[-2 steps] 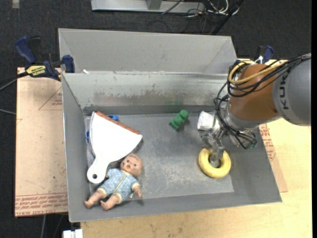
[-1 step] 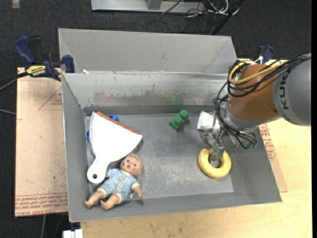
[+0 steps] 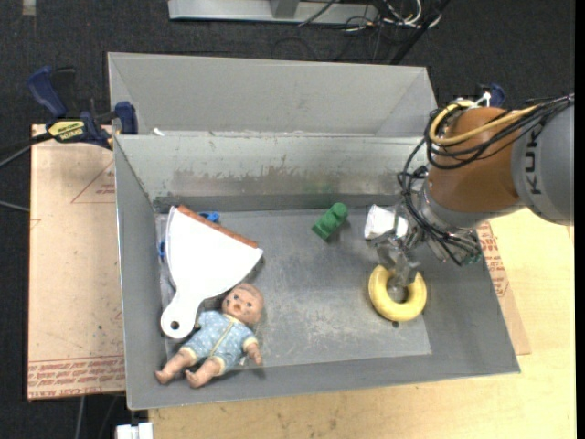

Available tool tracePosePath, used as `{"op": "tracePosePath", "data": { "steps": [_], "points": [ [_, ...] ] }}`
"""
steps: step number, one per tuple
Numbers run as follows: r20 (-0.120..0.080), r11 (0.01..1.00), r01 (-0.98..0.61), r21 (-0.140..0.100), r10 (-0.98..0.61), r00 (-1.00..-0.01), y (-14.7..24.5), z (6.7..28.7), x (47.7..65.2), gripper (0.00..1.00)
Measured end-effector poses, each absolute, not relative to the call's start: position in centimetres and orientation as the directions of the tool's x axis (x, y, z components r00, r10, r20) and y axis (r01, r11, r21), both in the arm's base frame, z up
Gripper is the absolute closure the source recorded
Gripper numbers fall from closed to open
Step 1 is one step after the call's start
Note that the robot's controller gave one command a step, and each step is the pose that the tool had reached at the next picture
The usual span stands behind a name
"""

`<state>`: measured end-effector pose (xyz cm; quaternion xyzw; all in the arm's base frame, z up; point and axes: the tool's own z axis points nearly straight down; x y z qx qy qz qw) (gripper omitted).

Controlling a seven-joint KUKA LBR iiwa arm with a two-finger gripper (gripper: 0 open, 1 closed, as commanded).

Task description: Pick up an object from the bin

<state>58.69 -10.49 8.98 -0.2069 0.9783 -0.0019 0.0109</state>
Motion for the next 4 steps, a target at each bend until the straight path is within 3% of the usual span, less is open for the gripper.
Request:
{"op": "tracePosePath", "data": {
  "steps": [4],
  "points": [
    [-0.031,0.862,-0.507,-0.013,-0.507,-0.862,-10.3,7.4,59.1,1.0]
  ]
}}
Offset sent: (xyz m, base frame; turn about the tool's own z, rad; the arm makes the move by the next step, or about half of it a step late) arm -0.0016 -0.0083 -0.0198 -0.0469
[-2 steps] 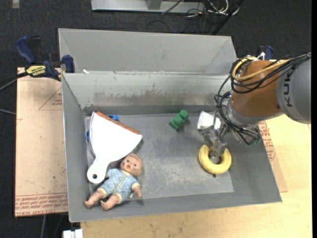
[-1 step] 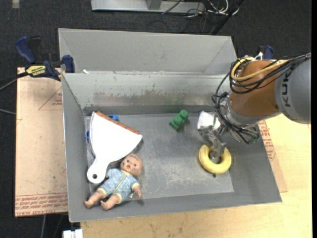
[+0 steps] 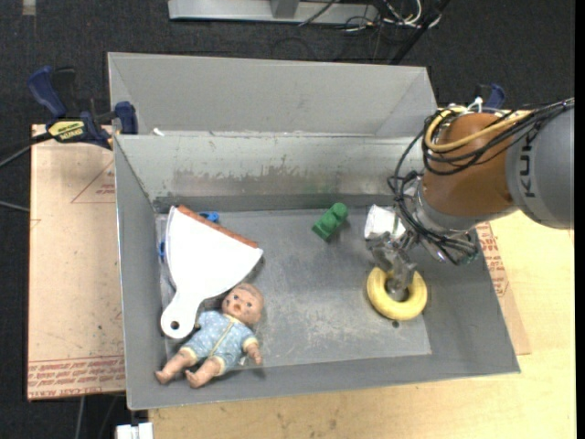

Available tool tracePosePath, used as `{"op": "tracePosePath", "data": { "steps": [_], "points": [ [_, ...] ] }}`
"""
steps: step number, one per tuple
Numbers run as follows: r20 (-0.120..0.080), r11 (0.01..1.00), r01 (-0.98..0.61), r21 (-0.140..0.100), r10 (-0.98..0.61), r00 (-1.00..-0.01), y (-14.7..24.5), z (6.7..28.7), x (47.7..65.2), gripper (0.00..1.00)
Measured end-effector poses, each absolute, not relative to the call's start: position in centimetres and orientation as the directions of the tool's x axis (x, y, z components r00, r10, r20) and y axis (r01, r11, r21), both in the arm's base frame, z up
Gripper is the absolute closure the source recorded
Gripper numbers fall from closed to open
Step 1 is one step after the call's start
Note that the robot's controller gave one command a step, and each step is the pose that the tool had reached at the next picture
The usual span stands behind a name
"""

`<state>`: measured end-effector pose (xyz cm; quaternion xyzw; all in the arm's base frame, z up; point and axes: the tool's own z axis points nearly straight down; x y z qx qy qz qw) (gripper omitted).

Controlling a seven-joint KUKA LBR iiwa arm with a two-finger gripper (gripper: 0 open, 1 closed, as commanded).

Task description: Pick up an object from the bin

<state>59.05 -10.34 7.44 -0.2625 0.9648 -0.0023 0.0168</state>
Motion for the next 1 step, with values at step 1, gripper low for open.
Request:
{"op": "tracePosePath", "data": {
  "steps": [1],
  "points": [
    [-0.034,0.863,-0.505,-0.002,-0.504,-0.863,-10.89,7.35,59.31,1.0]
  ]
}}
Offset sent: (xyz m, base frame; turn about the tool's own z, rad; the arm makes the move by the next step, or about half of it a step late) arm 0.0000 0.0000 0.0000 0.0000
